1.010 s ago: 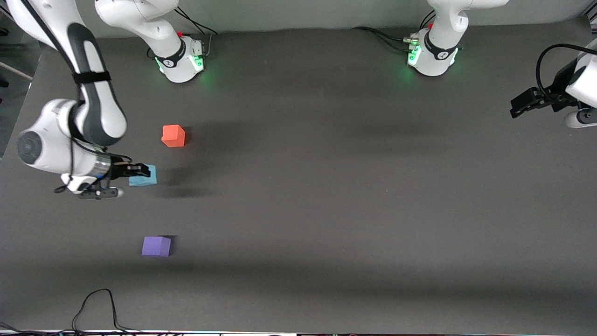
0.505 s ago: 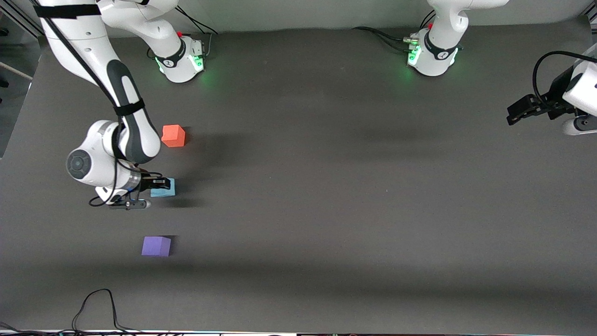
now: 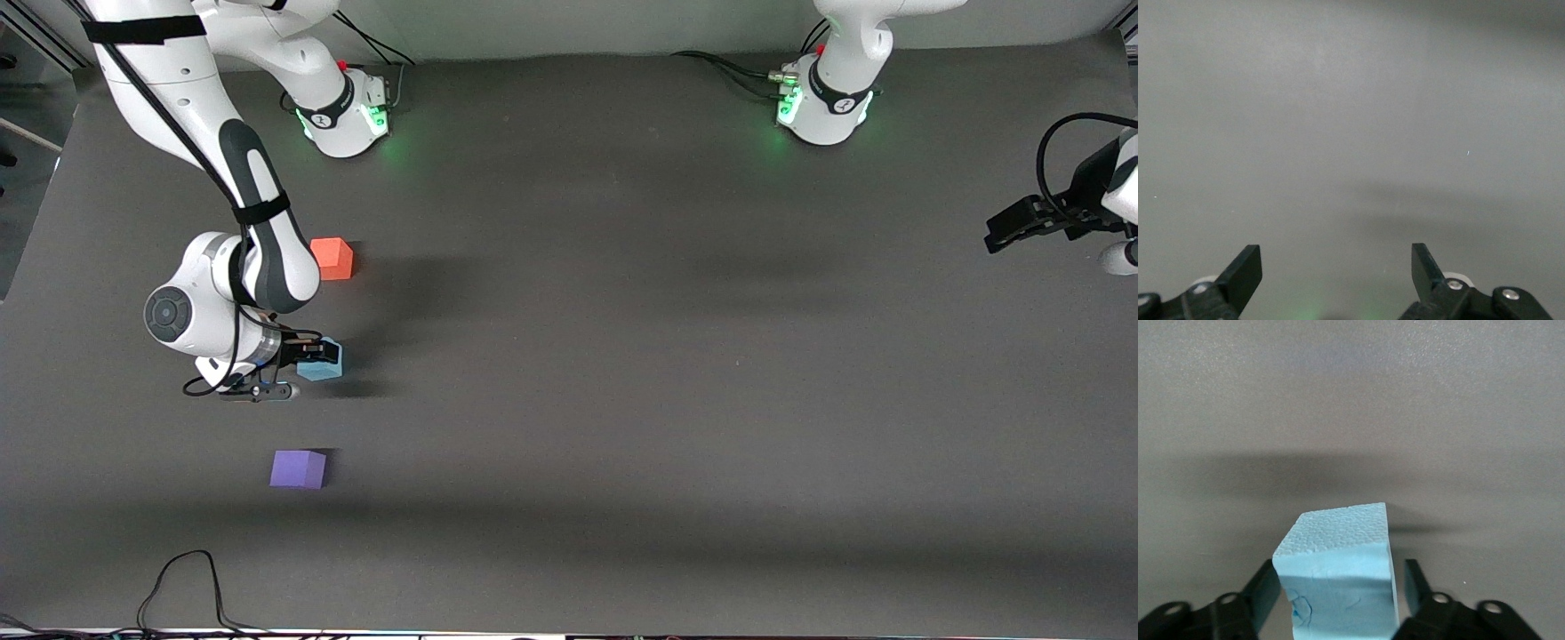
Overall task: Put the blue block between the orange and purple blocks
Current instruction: 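Open the right gripper and raise it away from the block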
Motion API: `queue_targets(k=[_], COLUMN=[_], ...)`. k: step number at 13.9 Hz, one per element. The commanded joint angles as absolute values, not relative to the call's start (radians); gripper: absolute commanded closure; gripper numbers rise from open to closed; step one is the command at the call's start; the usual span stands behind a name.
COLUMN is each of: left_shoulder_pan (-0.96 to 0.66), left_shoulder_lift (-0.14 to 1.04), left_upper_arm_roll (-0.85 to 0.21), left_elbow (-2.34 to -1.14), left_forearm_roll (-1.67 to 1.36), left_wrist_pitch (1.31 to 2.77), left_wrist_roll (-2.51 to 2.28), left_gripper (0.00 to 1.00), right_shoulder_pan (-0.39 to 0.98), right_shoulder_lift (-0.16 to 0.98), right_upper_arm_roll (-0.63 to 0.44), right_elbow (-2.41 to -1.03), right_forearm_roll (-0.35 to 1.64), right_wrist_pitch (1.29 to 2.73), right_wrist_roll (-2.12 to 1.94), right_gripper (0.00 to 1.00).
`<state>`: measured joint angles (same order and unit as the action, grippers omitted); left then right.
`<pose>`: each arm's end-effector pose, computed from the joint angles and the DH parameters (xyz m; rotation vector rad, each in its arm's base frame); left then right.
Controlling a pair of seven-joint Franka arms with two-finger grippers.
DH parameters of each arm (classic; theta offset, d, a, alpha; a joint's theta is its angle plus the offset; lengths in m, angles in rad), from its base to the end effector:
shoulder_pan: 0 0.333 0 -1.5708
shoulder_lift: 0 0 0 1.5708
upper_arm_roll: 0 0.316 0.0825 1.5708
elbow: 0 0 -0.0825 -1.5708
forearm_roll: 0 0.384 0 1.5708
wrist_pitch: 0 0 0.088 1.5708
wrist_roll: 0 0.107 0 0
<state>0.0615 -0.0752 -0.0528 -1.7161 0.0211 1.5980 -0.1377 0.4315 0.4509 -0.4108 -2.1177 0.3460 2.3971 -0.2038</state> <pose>0.5307 0.0059 0.5990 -3.1049 -0.2264 0.0643 0.5632 0.0124 0.2035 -3.0861 0.0298 0.1682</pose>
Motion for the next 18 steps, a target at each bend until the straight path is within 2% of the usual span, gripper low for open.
queue_targets(k=[1, 5, 6, 8, 11, 16, 18], left_shoulder_pan=[0.048, 0.043, 0.044, 0.046, 0.052, 0.043, 0.043], left_shoulder_lift=[-0.067, -0.066, -0.064, -0.064, -0.061, -0.061, -0.061], left_upper_arm_roll=[-0.075, -0.075, -0.075, -0.075, -0.075, -0.078, -0.078], left_elbow=[-1.681, -1.664, -1.657, -1.649, -1.637, -1.629, -1.617], left_forearm_roll=[0.020, 0.035, 0.035, 0.035, 0.035, 0.032, 0.029], left_wrist_pitch=[1.549, 1.545, 1.545, 1.536, 1.520, 1.511, 1.490], left_wrist_roll=[-0.149, -0.130, -0.127, -0.123, -0.118, -0.140, -0.141], left_gripper=[0.00, 0.00, 0.00, 0.00, 0.00, 0.00, 0.00], right_shoulder_pan=[0.442, 0.445, 0.445, 0.443, 0.445, 0.469, 0.468], right_shoulder_lift=[0.393, 0.208, 0.166, 0.112, 0.078, -0.027, -0.028], right_upper_arm_roll=[-0.423, -0.448, -0.449, -0.449, -0.448, -0.440, -0.439], right_elbow=[-2.109, -2.092, -2.067, -1.970, -1.841, -1.812, -1.819], right_forearm_roll=[0.370, 0.335, 0.272, 0.166, 0.134, 0.081, 0.081], right_wrist_pitch=[2.372, 2.252, 2.194, 2.038, 1.849, 1.750, 1.749], right_wrist_roll=[-0.201, -0.195, -0.189, -0.151, -0.149, -0.141, -0.143], right_gripper=[0.00, 0.00, 0.00, 0.00, 0.00, 0.00, 0.00])
